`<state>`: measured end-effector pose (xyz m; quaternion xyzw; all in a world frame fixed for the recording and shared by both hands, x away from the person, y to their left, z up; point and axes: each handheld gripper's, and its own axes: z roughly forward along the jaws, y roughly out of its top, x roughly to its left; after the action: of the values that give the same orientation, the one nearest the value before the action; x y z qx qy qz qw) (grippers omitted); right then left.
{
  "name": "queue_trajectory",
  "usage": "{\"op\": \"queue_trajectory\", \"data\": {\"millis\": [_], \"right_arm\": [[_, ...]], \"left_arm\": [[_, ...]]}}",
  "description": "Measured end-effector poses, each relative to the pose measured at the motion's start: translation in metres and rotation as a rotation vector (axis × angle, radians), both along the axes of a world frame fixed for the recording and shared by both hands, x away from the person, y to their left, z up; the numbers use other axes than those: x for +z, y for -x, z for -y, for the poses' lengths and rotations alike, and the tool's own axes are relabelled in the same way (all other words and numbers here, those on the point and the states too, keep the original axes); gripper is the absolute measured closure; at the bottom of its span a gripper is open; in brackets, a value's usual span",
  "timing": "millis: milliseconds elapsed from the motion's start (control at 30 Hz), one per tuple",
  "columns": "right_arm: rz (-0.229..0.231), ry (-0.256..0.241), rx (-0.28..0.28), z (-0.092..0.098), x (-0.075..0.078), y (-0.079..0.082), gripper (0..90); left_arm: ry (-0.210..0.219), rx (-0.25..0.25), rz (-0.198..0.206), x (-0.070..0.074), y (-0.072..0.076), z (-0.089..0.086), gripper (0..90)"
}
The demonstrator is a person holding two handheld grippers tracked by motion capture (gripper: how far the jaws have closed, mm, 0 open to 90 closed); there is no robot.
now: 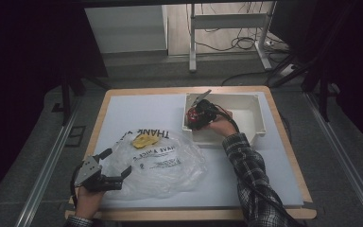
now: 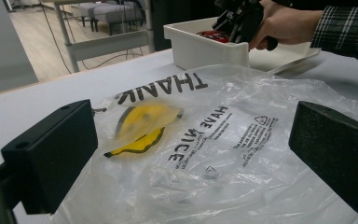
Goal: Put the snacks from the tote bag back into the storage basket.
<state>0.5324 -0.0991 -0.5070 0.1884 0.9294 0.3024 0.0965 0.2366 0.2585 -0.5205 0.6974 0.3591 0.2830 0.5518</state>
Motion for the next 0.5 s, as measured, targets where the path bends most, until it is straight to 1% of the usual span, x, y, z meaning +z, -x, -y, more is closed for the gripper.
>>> {"op": "queue_trajectory", "data": {"millis": [300, 500], "right_arm": [[0.002, -0.023, -0.019, 0.0012, -0.0017, 0.0001, 25.2], [0.002, -0.025, -0.028, 0.0010, -0.0022, 0.0006, 24.7]], "left_arm": [[-0.002, 0.000, 0.000, 0.0000, 0.0001, 0.0002, 0.9], [-0.002, 0.001, 0.000, 0.0000, 0.0001, 0.0000, 0.9]]}}
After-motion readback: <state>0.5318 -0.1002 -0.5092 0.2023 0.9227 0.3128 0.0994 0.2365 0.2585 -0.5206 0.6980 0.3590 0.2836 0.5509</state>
